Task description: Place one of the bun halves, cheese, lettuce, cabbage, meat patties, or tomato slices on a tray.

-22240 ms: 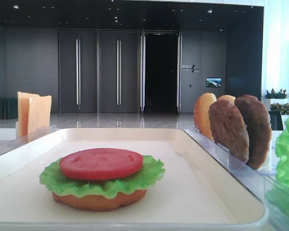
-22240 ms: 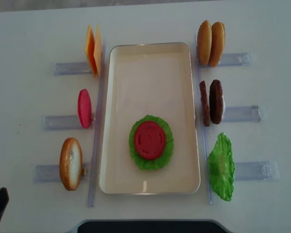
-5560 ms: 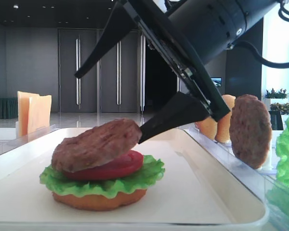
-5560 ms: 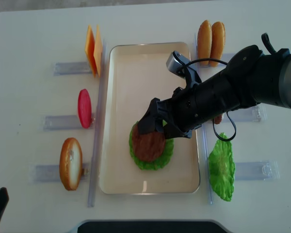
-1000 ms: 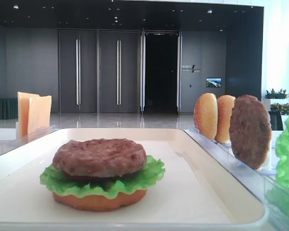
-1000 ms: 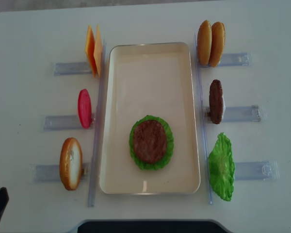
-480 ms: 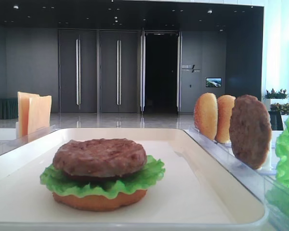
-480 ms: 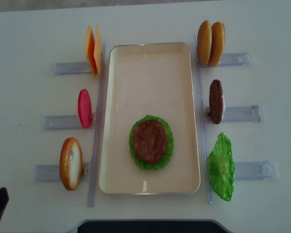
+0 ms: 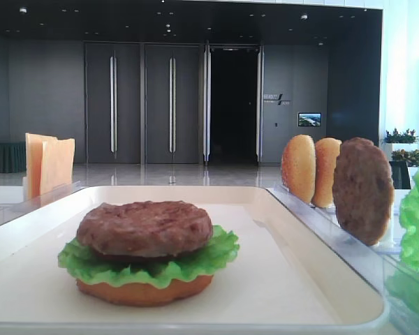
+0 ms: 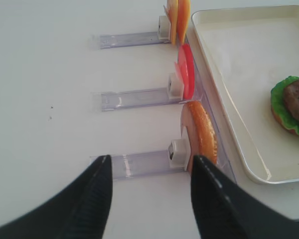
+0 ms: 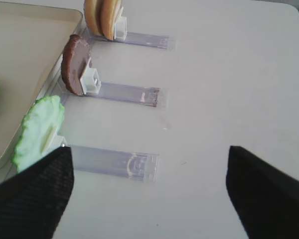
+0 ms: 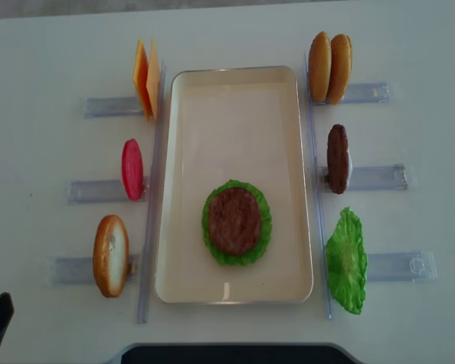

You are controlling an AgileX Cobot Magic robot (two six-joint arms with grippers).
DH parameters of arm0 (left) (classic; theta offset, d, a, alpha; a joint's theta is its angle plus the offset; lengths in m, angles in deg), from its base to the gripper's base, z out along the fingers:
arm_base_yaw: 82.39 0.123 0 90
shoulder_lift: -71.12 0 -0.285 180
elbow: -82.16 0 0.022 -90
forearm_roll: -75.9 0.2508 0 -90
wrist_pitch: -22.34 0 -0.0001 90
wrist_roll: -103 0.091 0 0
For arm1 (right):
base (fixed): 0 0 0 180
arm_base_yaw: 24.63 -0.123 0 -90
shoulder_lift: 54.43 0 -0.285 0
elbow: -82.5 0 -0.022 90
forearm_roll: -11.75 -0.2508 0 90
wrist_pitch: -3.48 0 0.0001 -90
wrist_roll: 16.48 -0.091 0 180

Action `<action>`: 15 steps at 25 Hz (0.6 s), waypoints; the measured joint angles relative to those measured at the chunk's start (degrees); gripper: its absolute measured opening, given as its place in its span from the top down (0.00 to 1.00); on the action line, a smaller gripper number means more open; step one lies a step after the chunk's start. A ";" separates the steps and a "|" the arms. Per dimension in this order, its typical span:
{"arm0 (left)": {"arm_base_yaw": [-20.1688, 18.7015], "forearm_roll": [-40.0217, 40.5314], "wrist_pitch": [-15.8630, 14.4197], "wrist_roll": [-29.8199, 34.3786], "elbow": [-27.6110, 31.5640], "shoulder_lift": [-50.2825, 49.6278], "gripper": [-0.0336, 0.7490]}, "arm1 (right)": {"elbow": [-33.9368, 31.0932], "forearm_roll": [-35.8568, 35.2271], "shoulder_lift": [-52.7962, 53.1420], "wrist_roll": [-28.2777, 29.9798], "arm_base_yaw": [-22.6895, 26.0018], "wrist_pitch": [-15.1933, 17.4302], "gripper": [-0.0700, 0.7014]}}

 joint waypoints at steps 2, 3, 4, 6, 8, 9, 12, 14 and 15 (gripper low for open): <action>0.00 0.00 0.00 0.00 0.00 0.00 0.46 | 0.00 0.00 0.00 0.00 0.00 0.00 0.15; 0.00 0.00 0.00 0.00 0.00 0.00 0.46 | 0.00 0.00 0.00 0.00 0.00 0.00 0.15; 0.00 0.00 0.00 0.00 0.00 0.00 0.46 | 0.00 0.00 0.00 0.00 0.00 0.00 0.15; 0.00 0.00 0.00 0.00 0.00 0.00 0.46 | 0.00 0.00 0.00 0.00 0.00 0.00 0.15; 0.00 0.00 0.00 0.00 0.00 0.00 0.46 | 0.00 -0.04 0.00 0.00 0.00 0.00 0.15; 0.00 0.00 0.00 0.00 0.00 0.00 0.46 | 0.00 -0.04 0.00 0.00 0.00 0.00 0.15; 0.00 0.00 0.00 0.00 0.00 0.00 0.46 | 0.00 -0.06 0.00 0.00 0.00 0.00 0.15; 0.00 0.00 0.00 0.00 0.00 0.00 0.46 | 0.00 -0.06 0.00 0.00 0.00 0.00 0.15; 0.00 0.00 0.00 0.00 0.00 0.00 0.46 | 0.00 -0.06 0.00 0.00 0.00 0.00 0.15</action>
